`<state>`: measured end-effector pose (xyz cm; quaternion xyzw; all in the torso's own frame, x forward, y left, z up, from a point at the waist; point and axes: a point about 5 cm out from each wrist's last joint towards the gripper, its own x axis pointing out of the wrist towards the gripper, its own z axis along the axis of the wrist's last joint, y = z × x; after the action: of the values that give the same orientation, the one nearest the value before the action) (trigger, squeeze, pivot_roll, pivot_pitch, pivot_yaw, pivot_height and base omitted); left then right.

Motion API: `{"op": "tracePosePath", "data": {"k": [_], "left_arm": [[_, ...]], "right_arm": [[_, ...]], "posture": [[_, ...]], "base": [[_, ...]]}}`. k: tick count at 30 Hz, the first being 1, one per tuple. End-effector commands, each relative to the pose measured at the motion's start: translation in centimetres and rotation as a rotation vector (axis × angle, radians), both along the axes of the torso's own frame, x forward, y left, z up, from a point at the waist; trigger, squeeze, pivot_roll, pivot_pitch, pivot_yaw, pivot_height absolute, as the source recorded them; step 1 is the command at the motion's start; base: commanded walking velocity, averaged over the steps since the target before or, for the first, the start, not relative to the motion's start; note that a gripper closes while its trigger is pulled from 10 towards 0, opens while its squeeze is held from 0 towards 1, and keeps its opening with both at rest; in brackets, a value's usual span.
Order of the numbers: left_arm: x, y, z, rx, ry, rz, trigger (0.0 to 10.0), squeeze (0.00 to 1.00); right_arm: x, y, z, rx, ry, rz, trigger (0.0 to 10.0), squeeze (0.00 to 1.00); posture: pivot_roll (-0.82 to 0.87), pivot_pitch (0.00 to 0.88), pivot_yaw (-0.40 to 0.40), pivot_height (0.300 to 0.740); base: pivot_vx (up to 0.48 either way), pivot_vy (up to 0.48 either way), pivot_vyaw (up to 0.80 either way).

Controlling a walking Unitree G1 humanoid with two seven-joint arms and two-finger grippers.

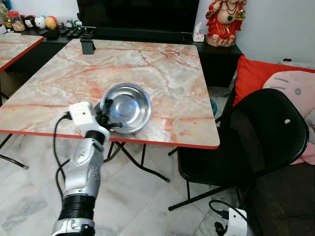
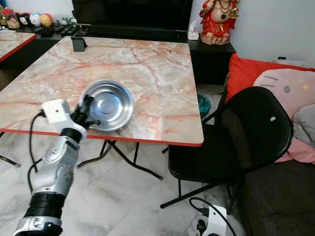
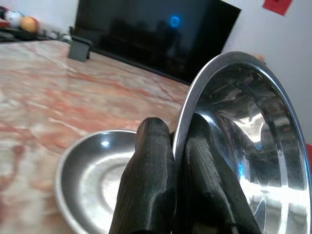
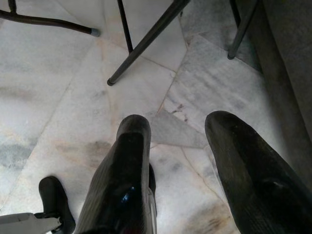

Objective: Setting the table

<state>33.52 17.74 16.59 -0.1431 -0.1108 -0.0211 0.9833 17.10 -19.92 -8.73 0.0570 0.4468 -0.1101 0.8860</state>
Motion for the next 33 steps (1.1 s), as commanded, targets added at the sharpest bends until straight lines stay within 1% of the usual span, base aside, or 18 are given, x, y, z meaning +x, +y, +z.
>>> {"op": "tracePosePath", "data": {"k": [1,4,9,18,22,23,28,33], "left_arm": [[0.2,-0.3,0.5,0.004,-0.017,-0.005,10.0,0.0],[0.1,-0.5,0.4,0.0,-0.016,-0.006,10.0,0.0],[0.2,-1.1,0.3,-0.009,-0.012,-0.014,10.0,0.0],[0.3,-1.0,0.5,-0.009,-0.016,-0.015,10.0,0.0],[0.3,-1.1,0.5,-0.012,-0.018,-0.017,10.0,0.0],[0.3,-1.3,0.5,-0.012,-0.019,-0.023,10.0,0.0],[0.4,-1.7,0.5,-0.007,-0.02,-0.038,10.0,0.0],[0.4,-1.9,0.8,-0.01,-0.033,-0.053,10.0,0.0]], "right_arm": [[0.0,-0.1,0.0,-0.006,0.005,0.011,10.0,0.0],[0.0,-0.1,0.0,-0.004,0.004,0.011,10.0,0.0],[0.0,-0.1,0.0,0.009,0.001,-0.009,10.0,0.0],[0.1,-0.1,0.0,-0.009,0.007,0.032,10.0,0.0],[0.1,-0.1,0.0,-0.001,0.006,0.027,10.0,0.0],[0.1,0.0,0.0,0.01,0.002,0.007,10.0,0.0],[0.0,0.0,0.0,0.01,0.003,0.002,10.0,0.0],[0.0,0.0,0.0,0.009,0.004,-0.003,10.0,0.0]], "posture": [[0.05,0.0,-0.049,0.74],[0.05,0.0,-0.049,0.74],[0.05,0.0,-0.049,0.74],[0.05,0.0,-0.047,0.74],[0.05,0.0,-0.047,0.74],[0.05,0.0,-0.046,0.74],[0.05,0.0,-0.046,0.74],[0.05,0.0,-0.045,0.74]], "base": [[0.0,0.0,0.0],[0.223,0.0,0.43],[0.371,0.0,0.0],[0.374,0.0,0.0],[0.377,0.0,0.56],[0.382,0.0,0.0],[0.359,0.0,0.0],[0.0,0.0,0.0]]}}
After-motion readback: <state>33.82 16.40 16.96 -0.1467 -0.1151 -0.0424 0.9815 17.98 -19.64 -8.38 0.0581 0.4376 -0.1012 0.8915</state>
